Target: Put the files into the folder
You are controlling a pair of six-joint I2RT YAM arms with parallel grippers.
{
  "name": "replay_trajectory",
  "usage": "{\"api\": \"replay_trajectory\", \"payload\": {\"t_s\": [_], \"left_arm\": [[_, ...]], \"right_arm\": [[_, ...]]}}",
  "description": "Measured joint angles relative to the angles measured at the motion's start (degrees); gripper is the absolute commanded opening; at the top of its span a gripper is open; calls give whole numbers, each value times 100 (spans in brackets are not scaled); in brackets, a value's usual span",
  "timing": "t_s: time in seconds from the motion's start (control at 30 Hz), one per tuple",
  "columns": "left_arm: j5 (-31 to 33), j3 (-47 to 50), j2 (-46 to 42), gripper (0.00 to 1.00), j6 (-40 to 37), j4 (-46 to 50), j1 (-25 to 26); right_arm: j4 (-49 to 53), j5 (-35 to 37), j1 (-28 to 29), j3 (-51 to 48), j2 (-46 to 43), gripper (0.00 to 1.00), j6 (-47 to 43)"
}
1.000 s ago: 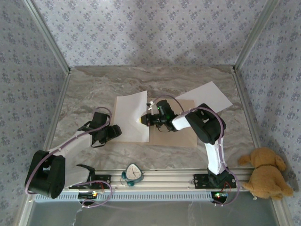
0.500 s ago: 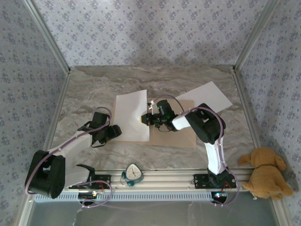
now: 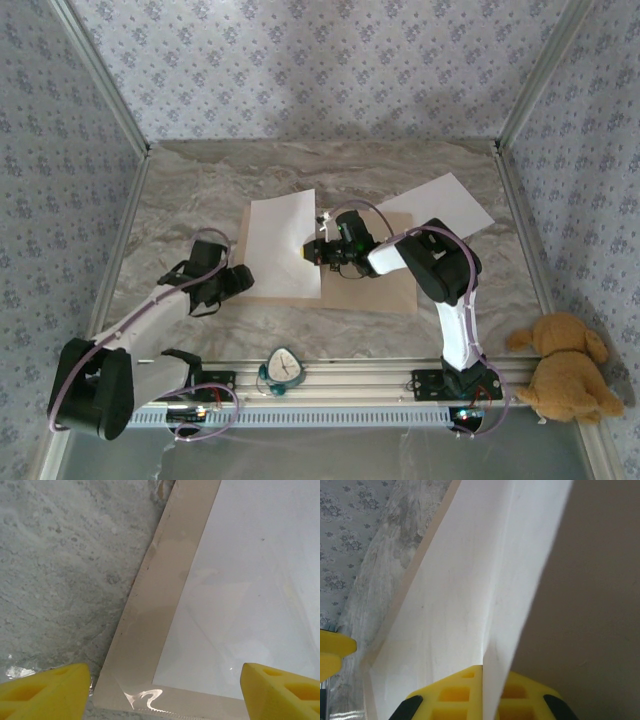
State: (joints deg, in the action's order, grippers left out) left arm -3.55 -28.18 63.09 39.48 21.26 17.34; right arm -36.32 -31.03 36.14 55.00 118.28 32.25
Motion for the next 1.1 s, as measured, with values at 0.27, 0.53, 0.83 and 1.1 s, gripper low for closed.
{"api": "replay_trajectory", "payload": {"t_s": [0.27,0.53,0.83,1.1], "left_arm": [[-24,118,190,79,4,-31,-9],[-46,140,190,78,20,-63,-11],[-44,142,197,78,20,-70,-11],[-44,142,197,78,20,-70,-11]], "right_arm": [[-70,35,131,0,2,2,155],[-387,133,205,-2,48,2,442],[-514,223,275,-2,98,2,568],[-549,236,289,-2,109,2,568]]}}
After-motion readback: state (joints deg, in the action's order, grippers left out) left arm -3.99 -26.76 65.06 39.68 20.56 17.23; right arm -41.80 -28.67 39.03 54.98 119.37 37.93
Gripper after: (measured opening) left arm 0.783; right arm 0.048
